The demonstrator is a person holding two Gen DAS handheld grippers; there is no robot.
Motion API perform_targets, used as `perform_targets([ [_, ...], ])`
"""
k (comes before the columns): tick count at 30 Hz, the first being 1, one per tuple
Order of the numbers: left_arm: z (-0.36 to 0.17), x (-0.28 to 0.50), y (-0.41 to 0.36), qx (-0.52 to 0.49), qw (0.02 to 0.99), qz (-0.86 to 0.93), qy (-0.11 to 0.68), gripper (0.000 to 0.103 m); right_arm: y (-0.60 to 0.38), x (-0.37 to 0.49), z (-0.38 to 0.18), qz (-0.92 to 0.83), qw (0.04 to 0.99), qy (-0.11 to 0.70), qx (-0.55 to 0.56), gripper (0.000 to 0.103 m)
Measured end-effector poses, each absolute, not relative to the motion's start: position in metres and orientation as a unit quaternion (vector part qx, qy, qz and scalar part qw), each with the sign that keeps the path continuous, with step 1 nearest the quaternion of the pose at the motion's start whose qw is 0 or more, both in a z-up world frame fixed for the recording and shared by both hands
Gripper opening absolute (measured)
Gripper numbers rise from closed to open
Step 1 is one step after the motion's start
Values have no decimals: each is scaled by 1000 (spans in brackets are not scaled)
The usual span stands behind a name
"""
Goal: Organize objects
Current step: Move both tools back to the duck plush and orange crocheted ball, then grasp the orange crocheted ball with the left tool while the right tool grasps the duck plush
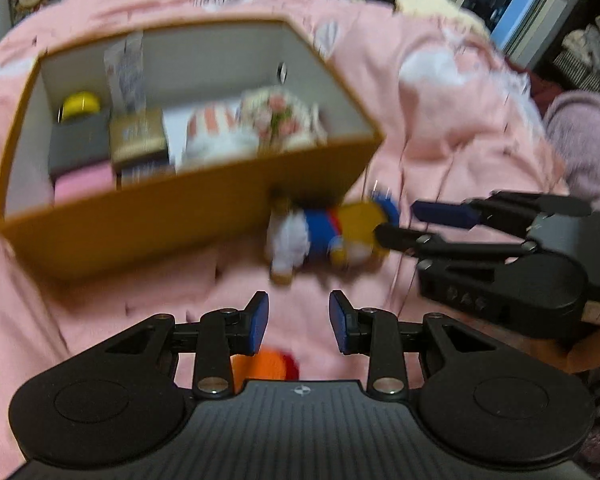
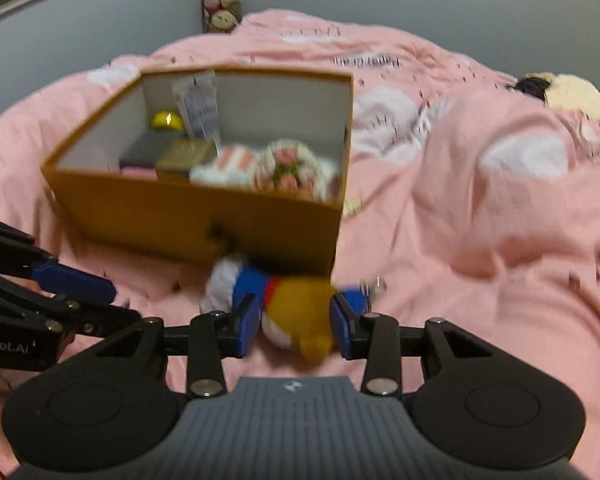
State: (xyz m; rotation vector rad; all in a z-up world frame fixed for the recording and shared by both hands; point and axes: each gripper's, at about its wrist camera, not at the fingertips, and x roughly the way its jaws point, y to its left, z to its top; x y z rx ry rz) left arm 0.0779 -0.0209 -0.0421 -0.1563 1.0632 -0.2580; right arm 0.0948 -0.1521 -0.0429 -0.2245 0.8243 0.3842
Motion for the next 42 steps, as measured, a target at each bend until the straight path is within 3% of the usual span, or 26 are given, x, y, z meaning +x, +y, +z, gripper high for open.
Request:
perform_targets([
  [5,-62,64,-18,-63,836,-106,535,51,-159,74,-65,183,881,424,-97,49],
  [21,-96,57,-19,-58,845,-74,526,55,-153,75,-98,176,862,462,-110,56],
  [28,-113,68,-13,-69,837,-61,540,63,-151,80,-104,183,855,473,-110,59],
  [35,-125,74,7,-137,822,-57,549,62,-151,84,-106,183,853,476,-111,59],
  [42,-109,65,-3,-96,839,-56,532,60,-144,78,-98,186,856,460,-145,59],
])
